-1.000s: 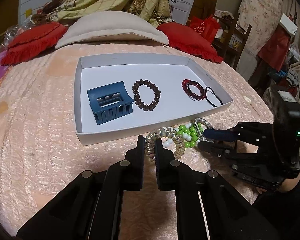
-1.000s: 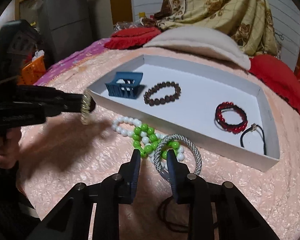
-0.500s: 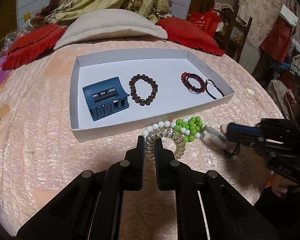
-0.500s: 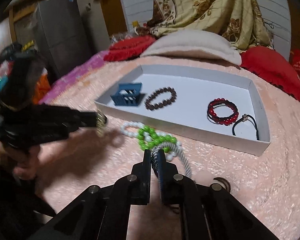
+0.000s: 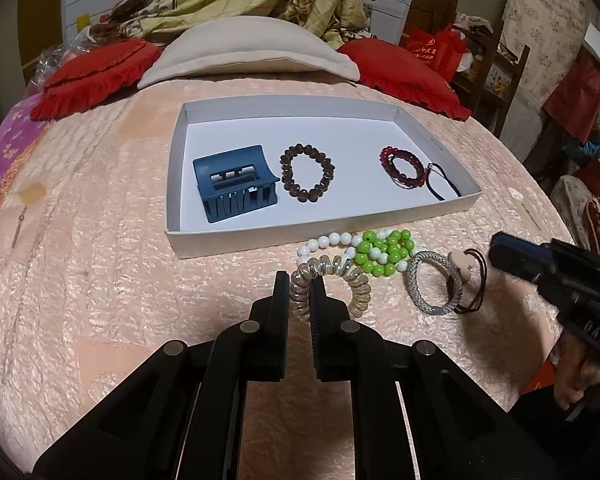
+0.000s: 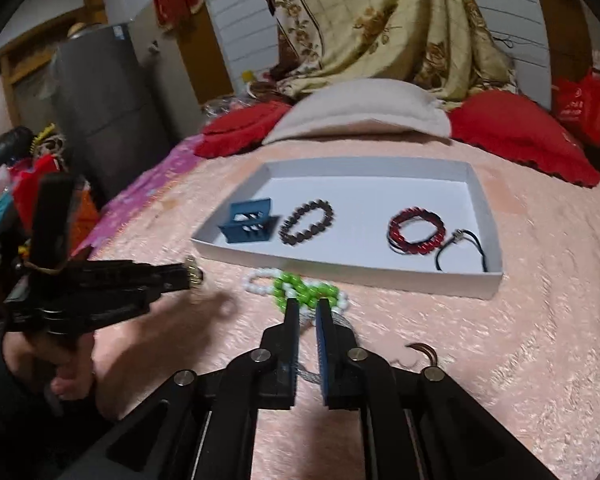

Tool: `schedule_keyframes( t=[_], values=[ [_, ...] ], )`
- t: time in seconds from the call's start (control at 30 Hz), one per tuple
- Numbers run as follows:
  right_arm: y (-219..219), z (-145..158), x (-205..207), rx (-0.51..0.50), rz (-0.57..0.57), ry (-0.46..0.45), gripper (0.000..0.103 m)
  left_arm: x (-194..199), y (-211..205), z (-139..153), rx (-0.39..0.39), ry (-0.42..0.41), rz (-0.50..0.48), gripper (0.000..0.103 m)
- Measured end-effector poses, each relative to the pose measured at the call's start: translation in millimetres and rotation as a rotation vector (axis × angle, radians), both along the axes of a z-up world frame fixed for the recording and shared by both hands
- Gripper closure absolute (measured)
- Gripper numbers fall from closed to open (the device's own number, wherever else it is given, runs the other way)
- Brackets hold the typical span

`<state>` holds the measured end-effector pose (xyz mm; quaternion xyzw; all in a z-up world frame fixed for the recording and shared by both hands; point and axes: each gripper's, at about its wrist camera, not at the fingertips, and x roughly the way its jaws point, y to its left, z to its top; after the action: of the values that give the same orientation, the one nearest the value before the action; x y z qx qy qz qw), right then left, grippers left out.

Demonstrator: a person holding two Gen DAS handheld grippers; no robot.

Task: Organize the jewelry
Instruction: 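Grasp and lift the grey braided bracelet with the right tool while the left tool holds the coil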

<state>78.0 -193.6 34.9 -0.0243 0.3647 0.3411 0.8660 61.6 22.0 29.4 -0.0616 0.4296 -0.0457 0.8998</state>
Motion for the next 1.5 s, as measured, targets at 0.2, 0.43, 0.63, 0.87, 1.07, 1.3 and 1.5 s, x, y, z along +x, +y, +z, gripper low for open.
schedule_keyframes(
  t=[0.2, 0.43, 0.63, 0.87, 1.07, 1.3, 1.5],
  values=[
    [37.5, -30.8, 4.6, -0.123, 0.082, 0.048, 0.081, 5.5, -6.5, 0.4, -0.010, 0.003, -0.005, 0.095],
    [57.4, -53.9, 10.4, -0.222, 0.092, 0.045, 0.091, 7.5, -8.4, 1.2, -0.010, 0.001, -0.009, 0.095],
    [45.8, -45.3, 5.0, -0.185, 0.088, 0.045, 0.096, 7.6, -4.6, 0.2, -0.009, 0.011, 0.006, 0.095],
    [35.7, -12.4, -15.1, -0.088, 0.090, 0.001, 0.097, 6.3, -5.9, 0.3, 0.003, 0.012, 0.015, 0.095],
    [21.2, 12.4, -20.9, -0.018, 0.050, -0.044, 0.096, 7.9, -8.7, -0.3, 0.016, 0.018, 0.027, 0.095],
    [9.7, 16.3, -15.7, 0.000, 0.011, -0.043, 0.096, 9.8, -14.0, -2.2, 0.027, 0.023, 0.024, 0.095],
    [6.6, 15.2, -12.7, -0.001, -0.004, -0.041, 0.097, 10.1, -14.4, -1.7, 0.025, 0.021, 0.024, 0.095]
  ],
)
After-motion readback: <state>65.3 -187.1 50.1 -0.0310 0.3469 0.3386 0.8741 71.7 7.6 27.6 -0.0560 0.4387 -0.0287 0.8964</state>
